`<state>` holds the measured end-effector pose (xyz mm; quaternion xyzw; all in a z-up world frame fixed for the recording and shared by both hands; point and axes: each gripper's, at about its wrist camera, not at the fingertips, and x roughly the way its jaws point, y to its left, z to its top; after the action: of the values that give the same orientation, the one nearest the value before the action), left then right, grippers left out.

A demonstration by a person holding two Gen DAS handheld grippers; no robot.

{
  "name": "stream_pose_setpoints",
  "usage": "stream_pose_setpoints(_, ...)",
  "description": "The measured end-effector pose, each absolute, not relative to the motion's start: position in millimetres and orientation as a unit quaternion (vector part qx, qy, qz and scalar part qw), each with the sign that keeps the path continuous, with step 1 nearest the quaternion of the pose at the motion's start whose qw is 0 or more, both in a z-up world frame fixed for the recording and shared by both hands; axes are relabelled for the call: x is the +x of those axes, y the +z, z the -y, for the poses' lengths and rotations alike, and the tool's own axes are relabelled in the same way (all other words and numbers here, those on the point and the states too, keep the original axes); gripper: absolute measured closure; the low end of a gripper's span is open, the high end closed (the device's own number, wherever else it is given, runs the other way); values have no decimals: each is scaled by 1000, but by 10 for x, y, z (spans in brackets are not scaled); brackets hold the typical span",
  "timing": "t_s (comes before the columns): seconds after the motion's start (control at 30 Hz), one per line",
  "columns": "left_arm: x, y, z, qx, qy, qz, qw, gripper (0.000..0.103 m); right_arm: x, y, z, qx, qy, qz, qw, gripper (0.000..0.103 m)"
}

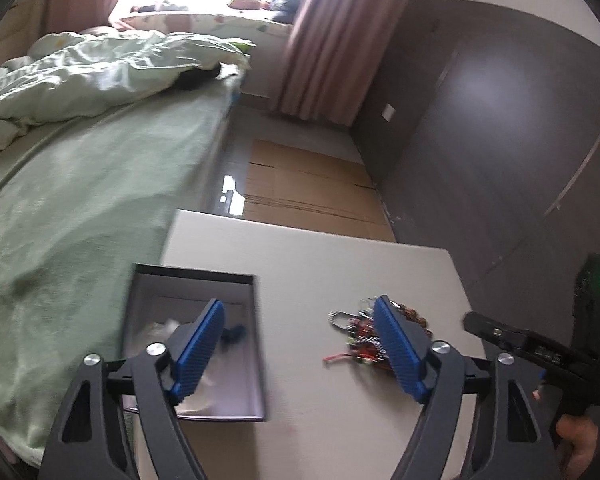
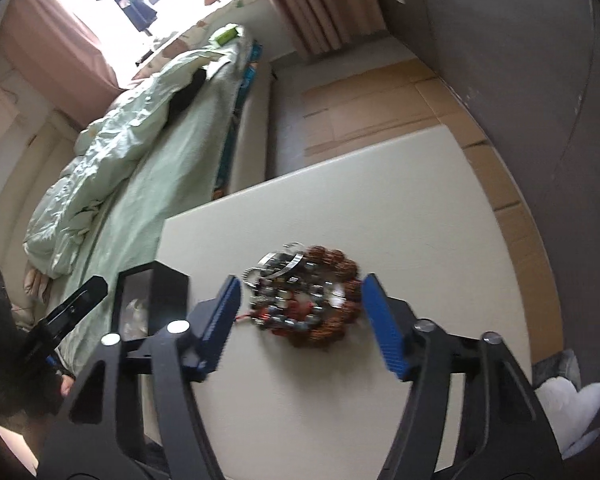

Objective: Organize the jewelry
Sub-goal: 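Grasp the brown rudraksha bracelet with the right gripper while the left gripper grasps the grey bead bracelet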

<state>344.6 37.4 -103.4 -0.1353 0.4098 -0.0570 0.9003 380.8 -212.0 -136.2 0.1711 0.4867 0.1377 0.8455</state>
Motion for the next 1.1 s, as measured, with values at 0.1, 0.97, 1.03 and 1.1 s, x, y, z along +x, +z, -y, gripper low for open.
stream_pose_setpoints(0.1,3504,-1109,-189,-132,-79,-420,894,40,3836,-1438,2128,169,132,-497,841,51)
stream_pose_setpoints(0.97,4089,-2048,329,-253,-156,-537,789,83,4161,-1984,2187,164,128,-552,808,65)
stream_pose_setpoints(1.03,4096,-2049,347,-248,-156,-536,791,87,4185,-2003,2151,157,126,-553,808,65)
stream_pose_setpoints(1.1,4124,-2051,355,-248,-156,-535,792,90,4203,-1999,2110,144,123,-551,812,65)
